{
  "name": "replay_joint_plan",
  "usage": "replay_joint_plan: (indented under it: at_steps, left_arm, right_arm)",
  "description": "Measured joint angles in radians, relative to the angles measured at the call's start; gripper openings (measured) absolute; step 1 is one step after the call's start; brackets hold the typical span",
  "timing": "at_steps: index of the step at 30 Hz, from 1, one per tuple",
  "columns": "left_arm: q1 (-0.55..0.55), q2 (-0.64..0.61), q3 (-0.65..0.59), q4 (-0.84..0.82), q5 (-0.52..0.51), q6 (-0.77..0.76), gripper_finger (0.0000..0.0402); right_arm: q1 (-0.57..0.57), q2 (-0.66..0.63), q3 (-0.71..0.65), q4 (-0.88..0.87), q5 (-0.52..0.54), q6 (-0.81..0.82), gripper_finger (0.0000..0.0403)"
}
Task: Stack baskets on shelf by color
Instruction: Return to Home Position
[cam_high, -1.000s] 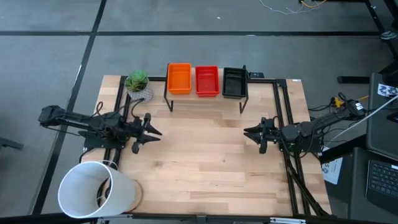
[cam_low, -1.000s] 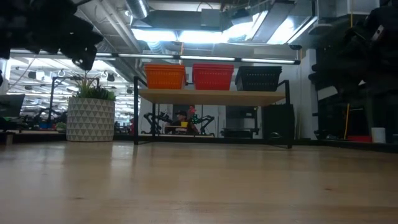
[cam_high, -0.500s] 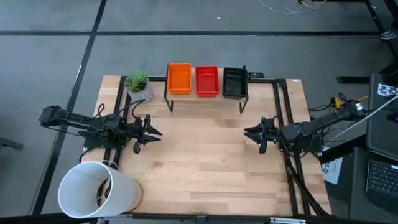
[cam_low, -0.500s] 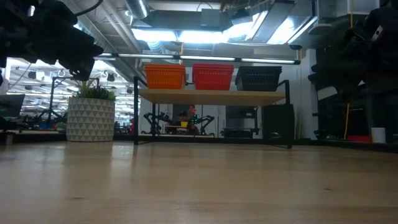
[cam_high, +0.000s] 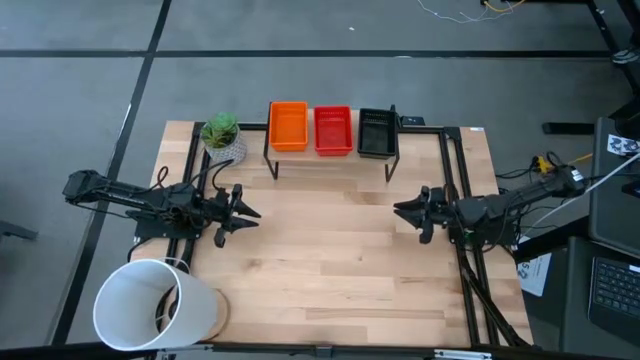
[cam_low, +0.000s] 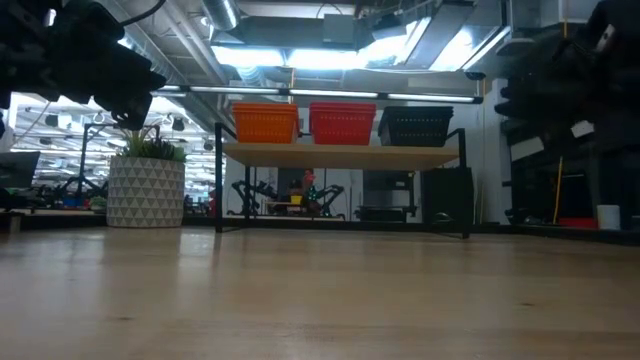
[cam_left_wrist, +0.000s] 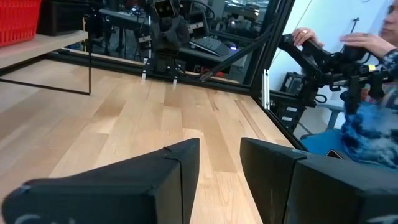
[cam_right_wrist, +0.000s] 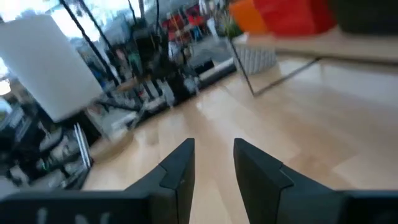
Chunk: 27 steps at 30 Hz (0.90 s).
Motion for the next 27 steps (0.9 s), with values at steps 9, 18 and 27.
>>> replay_joint_plan:
  at_steps: [9, 18, 27]
  left_arm:
    - [0.000, 0.000, 0.000, -0.002, 0.000, 0.000, 0.0108]
    - [0.000, 0.001, 0.000, -0.003, 0.000, 0.000, 0.0109]
    - [0.000, 0.001, 0.000, -0.004, 0.000, 0.000, 0.0110]
  right_arm:
    - [-0.160, -0.189, 0.009, -0.253, -0.197, -0.180, 0.0110]
    - [-0.253, -0.267, 0.011, -0.256, -0.234, -0.181, 0.0110]
    - [-0.253, -0.266, 0.011, -0.256, -0.234, -0.182, 0.0110]
